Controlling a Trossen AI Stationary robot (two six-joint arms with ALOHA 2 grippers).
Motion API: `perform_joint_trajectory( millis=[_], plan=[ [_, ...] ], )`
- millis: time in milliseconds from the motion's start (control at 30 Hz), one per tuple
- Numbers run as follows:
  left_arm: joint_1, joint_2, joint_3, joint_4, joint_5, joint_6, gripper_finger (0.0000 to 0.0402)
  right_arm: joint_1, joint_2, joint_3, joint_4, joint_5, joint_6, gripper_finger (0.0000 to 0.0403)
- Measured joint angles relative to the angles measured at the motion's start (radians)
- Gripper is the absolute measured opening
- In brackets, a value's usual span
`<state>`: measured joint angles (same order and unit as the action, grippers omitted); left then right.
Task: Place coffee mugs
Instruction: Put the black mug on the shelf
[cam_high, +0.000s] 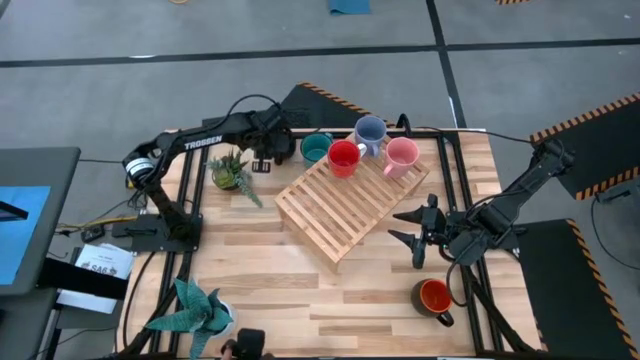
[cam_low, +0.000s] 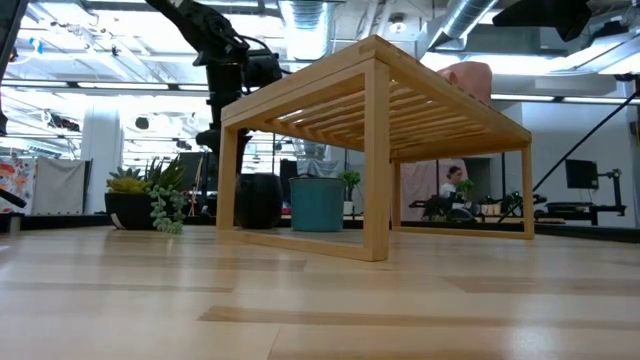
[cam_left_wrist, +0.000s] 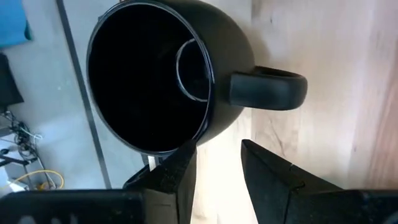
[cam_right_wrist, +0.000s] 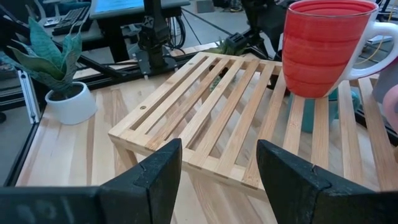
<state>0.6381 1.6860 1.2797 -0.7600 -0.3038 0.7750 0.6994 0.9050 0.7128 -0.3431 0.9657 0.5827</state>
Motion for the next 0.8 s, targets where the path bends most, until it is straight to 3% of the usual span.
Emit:
perform_joint_trajectory(
  millis=[200, 667, 800],
  plan=[
    [-0.031, -0.014, -0.002, -0.022, -0.032, 0.021, 0.0112, 0.000, 0.000, 0.000, 0.000, 0.000, 0.001, 0.0234],
    [-0.027, -0.032, -0.002, 0.021, -0.084, 0.263, 0.0112, 0.000, 0.000, 0.000, 0.000, 0.000, 0.004, 0.0234],
    [0.002, -0.032, -0.008, 0.072, -0.035, 0.270, 0.0112, 0.000, 0.000, 0.000, 0.000, 0.000, 0.004, 0.0234]
  ],
)
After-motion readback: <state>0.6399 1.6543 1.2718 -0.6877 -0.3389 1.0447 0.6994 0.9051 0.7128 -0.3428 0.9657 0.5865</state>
